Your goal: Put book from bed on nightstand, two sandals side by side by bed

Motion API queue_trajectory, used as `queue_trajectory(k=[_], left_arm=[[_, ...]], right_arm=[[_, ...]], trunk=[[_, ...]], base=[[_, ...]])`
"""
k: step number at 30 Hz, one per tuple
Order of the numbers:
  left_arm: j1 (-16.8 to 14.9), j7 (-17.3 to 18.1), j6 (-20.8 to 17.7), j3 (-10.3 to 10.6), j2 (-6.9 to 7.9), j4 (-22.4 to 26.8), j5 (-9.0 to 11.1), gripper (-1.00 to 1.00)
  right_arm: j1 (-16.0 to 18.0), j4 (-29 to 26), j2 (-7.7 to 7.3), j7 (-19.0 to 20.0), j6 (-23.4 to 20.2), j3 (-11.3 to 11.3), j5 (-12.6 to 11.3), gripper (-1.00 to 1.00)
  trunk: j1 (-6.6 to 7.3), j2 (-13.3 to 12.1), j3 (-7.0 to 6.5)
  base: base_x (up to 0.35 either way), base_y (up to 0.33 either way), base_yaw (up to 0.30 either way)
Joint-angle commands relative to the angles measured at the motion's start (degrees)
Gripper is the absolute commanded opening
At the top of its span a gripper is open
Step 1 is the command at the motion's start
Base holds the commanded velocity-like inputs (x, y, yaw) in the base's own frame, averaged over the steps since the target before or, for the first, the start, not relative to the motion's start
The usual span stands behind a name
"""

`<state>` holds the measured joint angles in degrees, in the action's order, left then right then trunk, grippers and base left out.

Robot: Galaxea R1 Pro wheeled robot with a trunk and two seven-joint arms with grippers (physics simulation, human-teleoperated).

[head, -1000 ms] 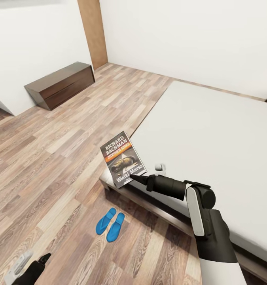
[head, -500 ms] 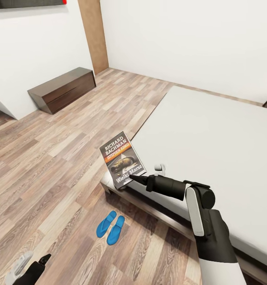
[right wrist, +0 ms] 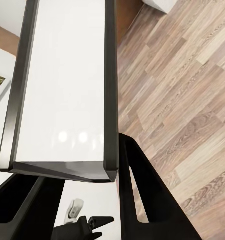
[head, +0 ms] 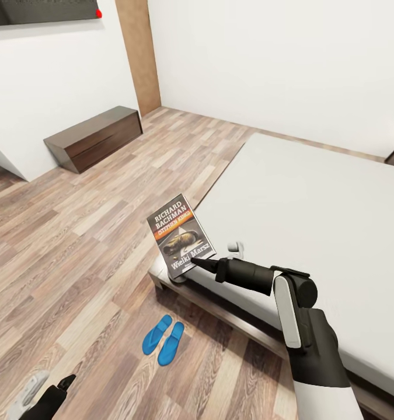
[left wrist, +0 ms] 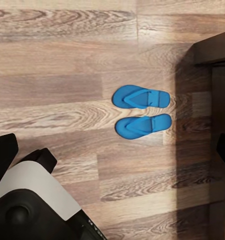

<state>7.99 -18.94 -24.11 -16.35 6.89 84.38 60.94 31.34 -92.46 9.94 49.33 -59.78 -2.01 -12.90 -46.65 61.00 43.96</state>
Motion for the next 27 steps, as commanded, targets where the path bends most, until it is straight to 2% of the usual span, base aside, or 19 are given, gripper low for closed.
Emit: queue_trajectory(k=[1,27], left_arm=[[0.0,-0.4,-0.1,0.0,0.01,-0.1,0.5,1.00],[0.0,-0.4,-0.1,0.0,0.05,-1.7,0.5,1.00]], right_arm=[[0.0,0.0,0.06,0.5,-0.2,-0.1,0.3,-1.00],[0.0,0.0,0.06,0.5,-0.2,-0.1,0.3,-1.00]], trunk=[[-0.01,0.0,-0.06],[-0.01,0.0,-2.49]], base=[[0.000,0.000,0.000],[0.000,0.010,0.000]])
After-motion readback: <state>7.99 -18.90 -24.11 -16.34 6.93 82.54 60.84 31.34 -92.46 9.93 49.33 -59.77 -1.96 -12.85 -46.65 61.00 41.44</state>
